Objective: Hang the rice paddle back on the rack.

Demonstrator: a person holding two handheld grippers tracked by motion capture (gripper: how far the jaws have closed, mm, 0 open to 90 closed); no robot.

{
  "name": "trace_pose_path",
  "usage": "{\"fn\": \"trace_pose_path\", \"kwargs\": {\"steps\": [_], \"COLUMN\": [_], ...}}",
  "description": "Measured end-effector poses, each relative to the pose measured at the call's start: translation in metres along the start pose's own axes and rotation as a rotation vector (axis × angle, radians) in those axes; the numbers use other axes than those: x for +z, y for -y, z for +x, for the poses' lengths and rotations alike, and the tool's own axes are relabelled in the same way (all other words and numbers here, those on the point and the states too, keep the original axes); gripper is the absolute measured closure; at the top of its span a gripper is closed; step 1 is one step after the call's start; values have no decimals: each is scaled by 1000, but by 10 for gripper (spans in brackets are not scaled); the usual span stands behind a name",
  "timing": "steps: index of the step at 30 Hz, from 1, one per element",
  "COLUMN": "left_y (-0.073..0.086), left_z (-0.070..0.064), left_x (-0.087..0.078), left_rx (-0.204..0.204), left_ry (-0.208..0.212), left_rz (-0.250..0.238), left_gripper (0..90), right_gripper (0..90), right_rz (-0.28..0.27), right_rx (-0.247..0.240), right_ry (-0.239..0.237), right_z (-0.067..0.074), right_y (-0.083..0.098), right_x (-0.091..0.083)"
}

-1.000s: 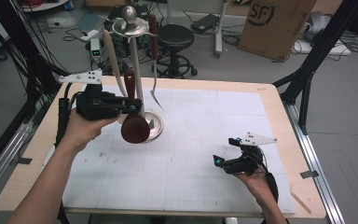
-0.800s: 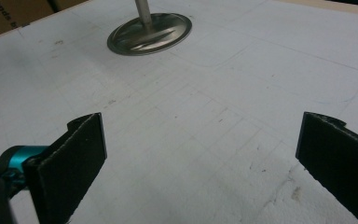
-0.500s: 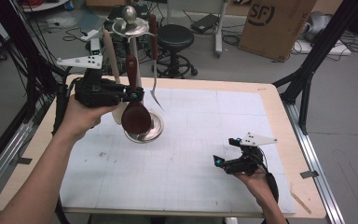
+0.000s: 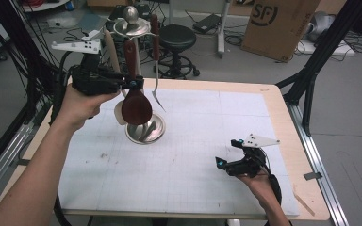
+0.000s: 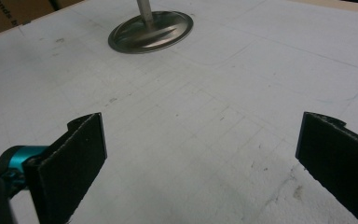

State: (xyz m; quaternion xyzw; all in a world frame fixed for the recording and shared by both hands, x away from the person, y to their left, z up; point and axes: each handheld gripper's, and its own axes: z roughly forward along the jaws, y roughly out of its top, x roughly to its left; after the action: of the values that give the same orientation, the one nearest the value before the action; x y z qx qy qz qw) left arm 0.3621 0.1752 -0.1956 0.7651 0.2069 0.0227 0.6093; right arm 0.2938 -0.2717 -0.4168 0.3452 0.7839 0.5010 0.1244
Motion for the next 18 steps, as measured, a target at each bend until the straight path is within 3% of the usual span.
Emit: {"fn": "trace_pose_path", "kwargs": {"steps": [18], "left_y": [0], "left_z": [14], "left_x": [3], "left_rx": [-30], "left_ry": [-35], "left_rz": [5], "left_gripper": [775], "right_gripper": [7], "right_rz": [3], "right_rx": [-5], "right_ry": [-24], "right_z": [2], "right_y": [0], "right_x": [1]}}
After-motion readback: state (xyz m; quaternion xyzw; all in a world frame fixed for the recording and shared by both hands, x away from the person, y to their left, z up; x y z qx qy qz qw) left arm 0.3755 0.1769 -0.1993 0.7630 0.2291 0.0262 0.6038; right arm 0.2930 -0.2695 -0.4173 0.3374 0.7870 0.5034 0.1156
